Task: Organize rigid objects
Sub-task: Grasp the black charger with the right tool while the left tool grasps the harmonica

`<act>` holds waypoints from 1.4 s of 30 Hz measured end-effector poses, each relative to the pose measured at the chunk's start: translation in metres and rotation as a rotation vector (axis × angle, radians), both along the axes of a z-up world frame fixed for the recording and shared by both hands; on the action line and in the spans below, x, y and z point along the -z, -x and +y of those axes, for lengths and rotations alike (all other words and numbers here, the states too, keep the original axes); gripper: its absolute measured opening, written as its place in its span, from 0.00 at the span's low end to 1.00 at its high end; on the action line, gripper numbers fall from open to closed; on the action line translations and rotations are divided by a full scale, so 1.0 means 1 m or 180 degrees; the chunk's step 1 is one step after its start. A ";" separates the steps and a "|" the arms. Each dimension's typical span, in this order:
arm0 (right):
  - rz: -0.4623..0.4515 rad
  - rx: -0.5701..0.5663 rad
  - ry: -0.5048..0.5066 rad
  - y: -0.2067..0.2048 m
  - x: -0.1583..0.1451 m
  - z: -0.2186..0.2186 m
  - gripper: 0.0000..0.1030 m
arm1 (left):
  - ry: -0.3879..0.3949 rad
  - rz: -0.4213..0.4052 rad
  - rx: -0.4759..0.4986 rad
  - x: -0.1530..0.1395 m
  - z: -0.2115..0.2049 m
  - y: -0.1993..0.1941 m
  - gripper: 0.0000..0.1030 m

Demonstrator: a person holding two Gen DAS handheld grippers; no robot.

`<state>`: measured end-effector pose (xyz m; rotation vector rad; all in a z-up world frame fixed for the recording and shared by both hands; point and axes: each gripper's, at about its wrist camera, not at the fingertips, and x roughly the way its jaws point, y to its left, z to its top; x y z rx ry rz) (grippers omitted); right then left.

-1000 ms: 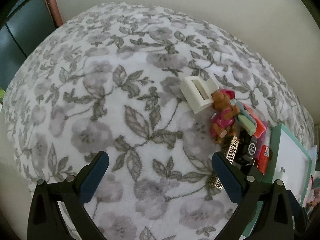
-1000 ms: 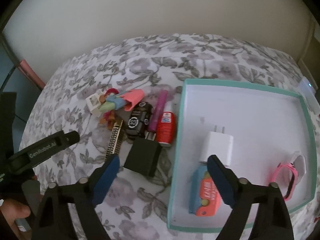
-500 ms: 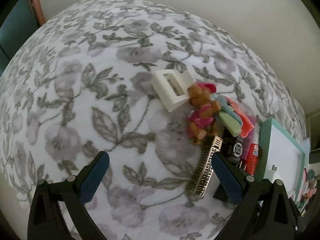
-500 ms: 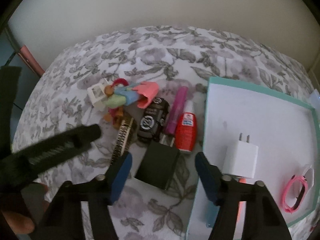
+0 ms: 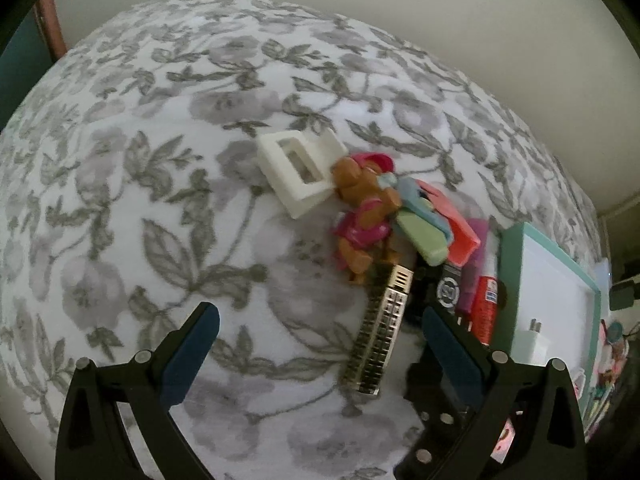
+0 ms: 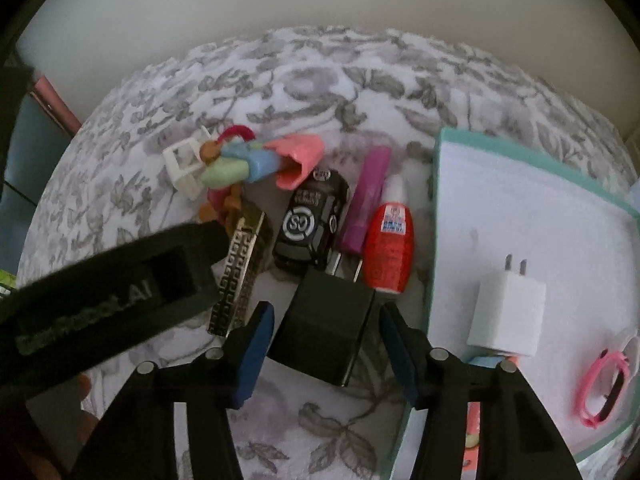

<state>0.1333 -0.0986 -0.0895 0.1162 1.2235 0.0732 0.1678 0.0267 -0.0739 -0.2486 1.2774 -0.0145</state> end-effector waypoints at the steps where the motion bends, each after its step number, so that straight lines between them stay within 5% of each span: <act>1: 0.0029 0.0016 -0.0036 0.001 0.003 -0.001 0.51 | 0.0010 0.0008 0.0014 0.001 -0.001 0.000 0.99; 9: 0.0032 0.0046 -0.0083 0.005 0.005 -0.007 0.46 | 0.0076 0.0096 0.0212 0.014 -0.019 -0.004 0.76; 15: 0.0040 0.0033 -0.0090 0.006 0.003 -0.008 0.46 | -0.0122 0.0081 0.0373 0.017 -0.031 -0.004 0.42; 18: 0.0035 0.0033 -0.0073 0.006 0.003 -0.007 0.46 | -0.0014 0.0059 0.0461 0.017 -0.035 -0.005 0.19; 31: 0.0018 0.0034 -0.0170 0.010 0.002 -0.007 0.45 | -0.0077 0.0117 0.0428 0.017 -0.038 -0.003 0.16; 42: -0.0183 0.0115 -0.0396 0.018 -0.035 -0.031 0.45 | -0.0071 -0.0198 0.0242 -0.029 -0.024 0.017 0.15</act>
